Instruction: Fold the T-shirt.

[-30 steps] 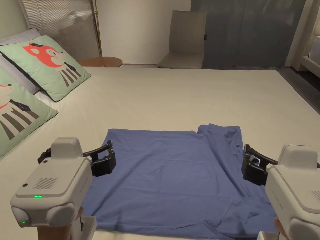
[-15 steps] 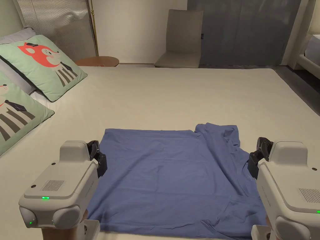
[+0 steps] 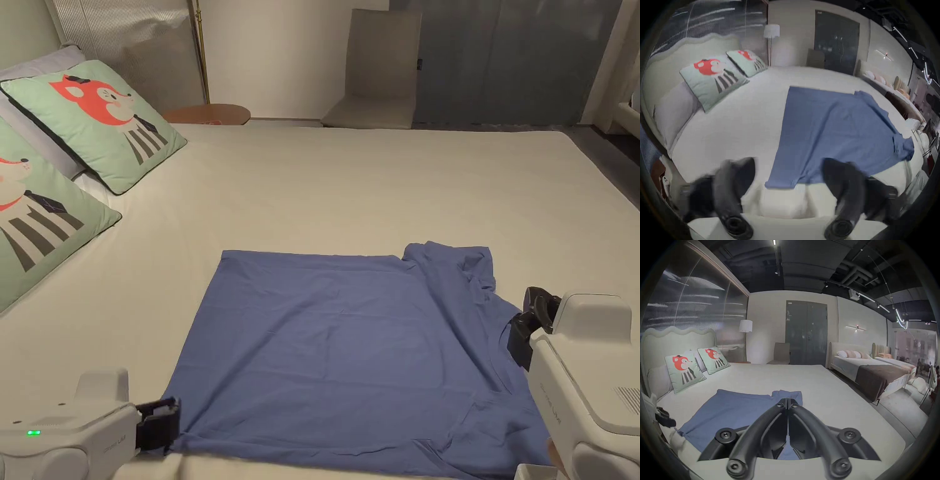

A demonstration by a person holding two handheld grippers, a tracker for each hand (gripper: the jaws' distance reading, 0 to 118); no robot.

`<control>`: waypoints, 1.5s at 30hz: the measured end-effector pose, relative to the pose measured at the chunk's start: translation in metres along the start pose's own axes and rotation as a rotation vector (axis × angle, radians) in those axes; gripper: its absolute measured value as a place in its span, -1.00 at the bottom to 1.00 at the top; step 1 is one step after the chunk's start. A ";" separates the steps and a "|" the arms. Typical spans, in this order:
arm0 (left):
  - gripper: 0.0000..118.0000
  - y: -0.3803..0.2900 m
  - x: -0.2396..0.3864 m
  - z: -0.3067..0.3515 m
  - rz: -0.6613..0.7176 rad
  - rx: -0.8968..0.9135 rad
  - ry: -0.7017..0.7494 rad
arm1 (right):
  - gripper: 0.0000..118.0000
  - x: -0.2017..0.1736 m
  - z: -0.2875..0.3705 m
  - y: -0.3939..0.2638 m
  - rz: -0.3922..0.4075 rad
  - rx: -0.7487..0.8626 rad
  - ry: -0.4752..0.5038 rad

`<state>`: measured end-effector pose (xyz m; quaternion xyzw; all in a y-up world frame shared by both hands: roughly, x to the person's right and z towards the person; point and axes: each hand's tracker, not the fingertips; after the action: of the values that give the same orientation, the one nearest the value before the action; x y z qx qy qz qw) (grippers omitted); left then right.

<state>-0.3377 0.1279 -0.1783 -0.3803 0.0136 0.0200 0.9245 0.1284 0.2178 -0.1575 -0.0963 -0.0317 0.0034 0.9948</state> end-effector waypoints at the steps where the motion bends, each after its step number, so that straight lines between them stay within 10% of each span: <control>1: 0.75 -0.004 -0.001 -0.002 -0.001 -0.014 0.000 | -0.99 -0.001 -0.001 -0.001 -0.001 -0.005 0.002; 9: 0.52 -0.028 -0.013 -0.033 0.035 -0.096 0.011 | -0.99 -0.003 -0.001 -0.003 0.004 -0.033 0.013; 16: -0.89 -0.037 0.008 -0.044 -0.068 -0.085 0.003 | -0.99 0.006 0.000 -0.007 -0.007 -0.055 -0.002; 23: -0.90 -0.024 0.010 -0.032 -0.019 -0.057 -0.005 | -0.98 0.031 0.001 -0.032 -0.055 -0.210 -0.016; 24: -0.90 -0.022 0.009 -0.030 -0.014 -0.050 -0.010 | -0.90 0.036 0.000 -0.041 -0.069 -0.248 -0.030; 28: -0.90 -0.015 0.010 -0.024 -0.015 -0.030 -0.023 | 0.66 0.060 0.001 -0.083 -0.135 -0.420 -0.053; 29: -0.90 -0.014 0.011 -0.024 -0.020 -0.026 -0.022 | 0.76 0.064 0.006 -0.092 -0.155 -0.449 -0.057; 39: -0.90 -0.007 0.016 -0.017 -0.018 -0.006 -0.035 | 0.70 0.073 0.006 -0.143 -0.163 -0.558 -0.061; 42: -0.90 -0.008 0.016 -0.018 -0.012 -0.013 -0.033 | 0.02 0.073 0.002 -0.151 -0.189 -0.588 -0.021; 44: -0.90 -0.009 0.015 -0.017 -0.003 -0.015 -0.034 | -0.90 0.071 0.004 -0.154 -0.183 -0.585 -0.014; 45: -0.90 -0.010 0.015 -0.017 0.002 -0.015 -0.036 | -0.91 0.069 0.008 -0.150 -0.184 -0.575 -0.002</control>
<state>-0.3227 0.1095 -0.1841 -0.3868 -0.0027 0.0278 0.9218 0.1964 0.0733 -0.1165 -0.3707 -0.0410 -0.0957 0.9229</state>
